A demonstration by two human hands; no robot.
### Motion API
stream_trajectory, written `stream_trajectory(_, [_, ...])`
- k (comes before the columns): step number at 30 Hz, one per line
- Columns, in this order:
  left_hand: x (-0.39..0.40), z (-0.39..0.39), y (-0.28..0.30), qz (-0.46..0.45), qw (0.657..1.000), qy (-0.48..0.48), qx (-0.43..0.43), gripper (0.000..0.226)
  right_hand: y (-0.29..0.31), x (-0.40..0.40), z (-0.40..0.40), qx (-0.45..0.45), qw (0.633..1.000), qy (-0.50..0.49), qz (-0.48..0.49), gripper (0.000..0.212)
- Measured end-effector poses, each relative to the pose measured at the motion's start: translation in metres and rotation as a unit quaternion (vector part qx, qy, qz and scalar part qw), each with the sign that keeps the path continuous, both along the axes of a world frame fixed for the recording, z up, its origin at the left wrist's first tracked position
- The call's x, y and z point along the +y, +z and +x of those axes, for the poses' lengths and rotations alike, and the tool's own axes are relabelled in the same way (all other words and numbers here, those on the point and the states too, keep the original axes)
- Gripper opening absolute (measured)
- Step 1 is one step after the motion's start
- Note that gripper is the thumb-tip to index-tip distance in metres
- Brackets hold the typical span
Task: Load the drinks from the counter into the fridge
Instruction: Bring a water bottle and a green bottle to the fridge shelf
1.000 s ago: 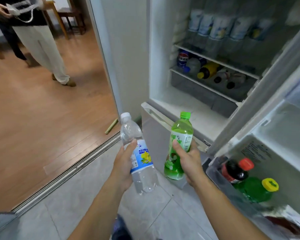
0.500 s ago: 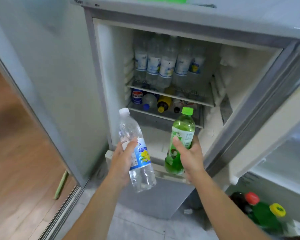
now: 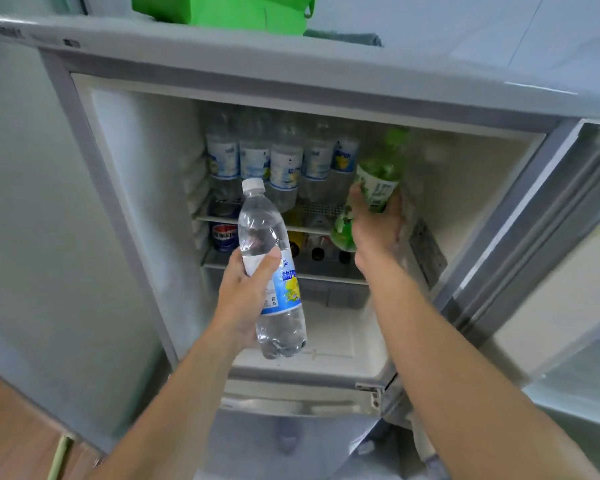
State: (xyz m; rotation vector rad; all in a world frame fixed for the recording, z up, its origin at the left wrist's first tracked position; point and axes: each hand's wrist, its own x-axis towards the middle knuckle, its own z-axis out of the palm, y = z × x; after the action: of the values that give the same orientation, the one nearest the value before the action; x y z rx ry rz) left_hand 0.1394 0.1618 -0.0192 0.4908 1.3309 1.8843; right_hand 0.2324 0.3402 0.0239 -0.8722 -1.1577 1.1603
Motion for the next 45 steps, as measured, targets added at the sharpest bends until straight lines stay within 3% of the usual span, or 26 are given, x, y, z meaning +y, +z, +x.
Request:
stream_trajectory(5, [0.043,-0.024,0.016,0.015,1.0,0.011,0.015,0.026,-0.003,0.068,-0.036,-0.023,0.999,-0.022,0.03,0.041])
stream_trajectory(10, [0.069,-0.04,0.014,0.021,1.0,0.008,-0.005,0.025,-0.016,0.115,-0.054,-0.08,0.997,-0.017,0.008,0.06])
stream_trajectory(17, [0.082,-0.064,0.004,0.022,0.999,-0.02,0.015,0.023,-0.01,0.157,-0.065,-0.12,0.992,-0.036,-0.026,0.068])
stream_trajectory(21, [0.085,-0.071,0.004,0.028,0.999,-0.031,0.031,0.026,-0.008,0.163,-0.065,-0.184,0.979,-0.083,-0.018,0.069])
stream_trajectory(25, [0.089,-0.077,0.007,0.022,0.998,-0.045,0.048,0.034,-0.026,0.153,-0.056,-0.319,0.933,-0.163,0.025,0.058])
stream_trajectory(31, [0.099,-0.082,0.006,0.029,0.997,-0.056,0.049,0.03,-0.03,0.158,-0.052,-0.325,0.93,-0.169,-0.022,0.037])
stream_trajectory(40, [0.107,-0.08,0.006,0.017,0.996,-0.068,0.052,0.036,-0.027,0.173,-0.052,-0.33,0.927,-0.161,-0.079,0.031])
stream_trajectory(45, [0.112,-0.079,0.007,0.007,0.994,-0.071,0.08,0.028,-0.025,0.146,-0.057,-0.233,0.955,-0.172,-0.064,0.031])
